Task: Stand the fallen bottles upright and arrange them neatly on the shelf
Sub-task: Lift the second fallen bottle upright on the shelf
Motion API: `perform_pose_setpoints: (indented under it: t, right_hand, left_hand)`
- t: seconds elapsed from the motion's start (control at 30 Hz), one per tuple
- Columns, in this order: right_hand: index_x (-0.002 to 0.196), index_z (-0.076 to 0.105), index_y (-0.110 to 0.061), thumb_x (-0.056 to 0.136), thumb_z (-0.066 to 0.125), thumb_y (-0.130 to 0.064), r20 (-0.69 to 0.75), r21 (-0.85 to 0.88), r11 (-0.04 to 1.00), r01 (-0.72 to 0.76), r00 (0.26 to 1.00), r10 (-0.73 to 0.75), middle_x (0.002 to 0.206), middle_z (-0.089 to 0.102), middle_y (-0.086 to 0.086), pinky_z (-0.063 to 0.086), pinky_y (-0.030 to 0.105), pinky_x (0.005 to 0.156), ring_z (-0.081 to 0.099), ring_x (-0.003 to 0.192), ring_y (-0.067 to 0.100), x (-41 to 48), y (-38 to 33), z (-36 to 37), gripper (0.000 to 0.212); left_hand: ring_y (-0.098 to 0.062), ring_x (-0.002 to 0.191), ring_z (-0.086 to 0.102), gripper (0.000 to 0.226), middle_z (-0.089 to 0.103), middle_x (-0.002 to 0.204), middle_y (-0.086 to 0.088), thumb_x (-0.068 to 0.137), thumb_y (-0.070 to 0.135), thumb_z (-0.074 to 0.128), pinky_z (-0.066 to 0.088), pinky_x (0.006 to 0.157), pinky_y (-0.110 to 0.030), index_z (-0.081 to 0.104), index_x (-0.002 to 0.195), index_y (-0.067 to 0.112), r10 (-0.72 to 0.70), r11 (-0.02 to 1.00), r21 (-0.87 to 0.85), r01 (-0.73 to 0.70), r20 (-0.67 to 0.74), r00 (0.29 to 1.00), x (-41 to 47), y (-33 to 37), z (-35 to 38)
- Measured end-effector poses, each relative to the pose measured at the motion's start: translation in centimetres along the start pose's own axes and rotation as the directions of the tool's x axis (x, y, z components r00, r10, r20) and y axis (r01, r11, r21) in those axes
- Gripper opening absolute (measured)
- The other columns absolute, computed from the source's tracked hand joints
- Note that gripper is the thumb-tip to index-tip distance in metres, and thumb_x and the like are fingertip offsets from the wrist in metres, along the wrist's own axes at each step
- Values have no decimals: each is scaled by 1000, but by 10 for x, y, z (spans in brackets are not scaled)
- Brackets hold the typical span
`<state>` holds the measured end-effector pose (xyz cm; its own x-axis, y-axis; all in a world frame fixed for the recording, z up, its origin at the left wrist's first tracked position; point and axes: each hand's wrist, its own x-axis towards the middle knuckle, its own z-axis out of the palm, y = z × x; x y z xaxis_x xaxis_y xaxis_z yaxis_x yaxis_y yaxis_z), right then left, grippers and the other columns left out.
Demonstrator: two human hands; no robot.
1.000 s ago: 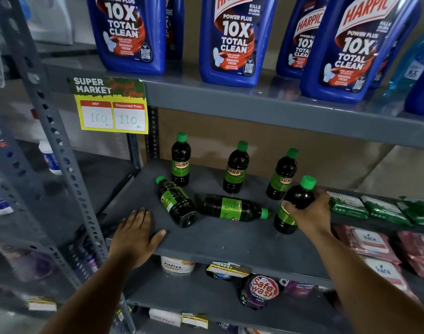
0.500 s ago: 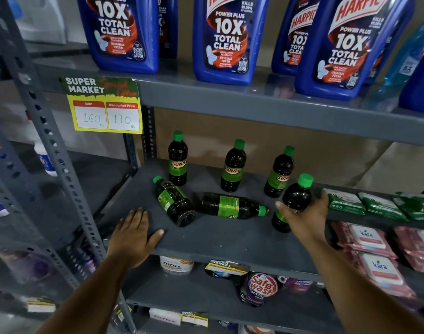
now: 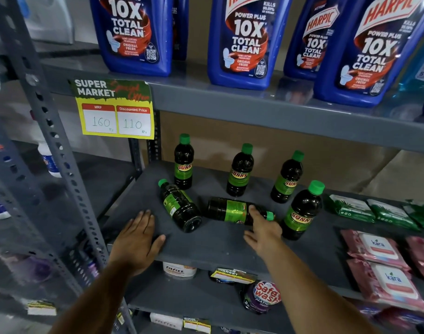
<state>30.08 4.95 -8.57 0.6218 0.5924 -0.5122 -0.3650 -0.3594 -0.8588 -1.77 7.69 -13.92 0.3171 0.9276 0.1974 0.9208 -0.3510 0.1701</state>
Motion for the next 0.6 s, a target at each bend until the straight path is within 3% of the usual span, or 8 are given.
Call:
perform_pose_setpoints:
  t: [0.07, 0.13, 0.23, 0.3, 0.37, 0.47, 0.53, 0.6]
  right_hand:
    - [117, 55, -8, 72, 80, -47, 53, 105, 984, -141, 989, 136, 112, 62, 14, 57, 45, 70, 65, 91, 32, -1, -8, 11, 64]
    - [120, 52, -13, 74, 78, -48, 52, 60, 978, -201, 979, 198, 115, 57, 11, 50, 55, 87, 60, 101, 31, -5, -16, 20, 63]
    - [106, 50, -18, 74, 77, -49, -12, -2, 966, -258, 966, 258, 108, 49, 5, 43, 55, 91, 49, 110, 30, -11, -24, 36, 52]
    - [98, 50, -16, 69, 81, -45, -47, -2, 975, -222, 974, 221, 111, 56, 4, 44, 50, 93, 51, 101, 29, -8, -20, 42, 51]
    - [93, 56, -12, 53, 85, -46, -67, 10, 994, -105, 992, 105, 110, 63, 7, 49, 49, 94, 56, 91, 28, 1, -10, 46, 60]
    - [98, 64, -11, 28, 80, -54, -218, 1, 992, 130, 968, -126, 102, 67, 7, 57, 50, 82, 65, 91, 31, 24, 1, 53, 84]
    - [96, 65, -11, 32, 74, -55, -250, -132, 921, 366, 887, -388, 98, 68, 11, 57, 48, 82, 64, 96, 34, 9, -10, 51, 79]
    - [104, 62, -5, 46, 77, -42, -168, -281, 784, 553, 776, -608, 104, 65, 18, 50, 40, 92, 55, 108, 36, -18, -22, 45, 70]
  left_hand:
    - [-27, 138, 28, 89, 35, 149, -16, 88, 66, 4, 21, 112, -42, 35, 140, 0, -8, 1000, -8, 8, 6, 1000, 0, -1, 0]
    - [-27, 137, 30, 88, 37, 147, -16, 89, 65, 5, 24, 111, -43, 36, 139, 0, -10, 1000, -17, 10, -2, 1000, 0, -1, -1]
    - [-29, 134, 36, 83, 41, 144, -18, 91, 62, 10, 29, 109, -44, 41, 136, -1, -10, 1000, -6, 10, 3, 1000, -2, -1, -1]
    - [-29, 133, 37, 82, 43, 143, -18, 92, 61, 12, 30, 108, -44, 42, 136, -1, -9, 1000, -7, 9, 6, 1000, -2, -1, -1]
    - [-28, 133, 38, 80, 43, 143, -17, 92, 61, 14, 31, 109, -44, 42, 136, 0, -12, 1000, -8, 12, 0, 1000, -2, -2, -2]
    - [-28, 133, 38, 79, 44, 143, -17, 92, 60, 16, 32, 108, -45, 42, 136, 1, 4, 1000, 3, -4, -4, 1000, -3, -1, -4]
    - [-29, 132, 39, 77, 45, 142, -18, 92, 59, 17, 33, 108, -45, 42, 136, 1, 7, 1000, 12, -7, 3, 1000, -2, -2, -4]
    - [-29, 132, 40, 76, 46, 141, -18, 92, 58, 19, 33, 107, -45, 44, 135, 1, 5, 1000, 14, -5, 6, 1000, -2, -2, -4]
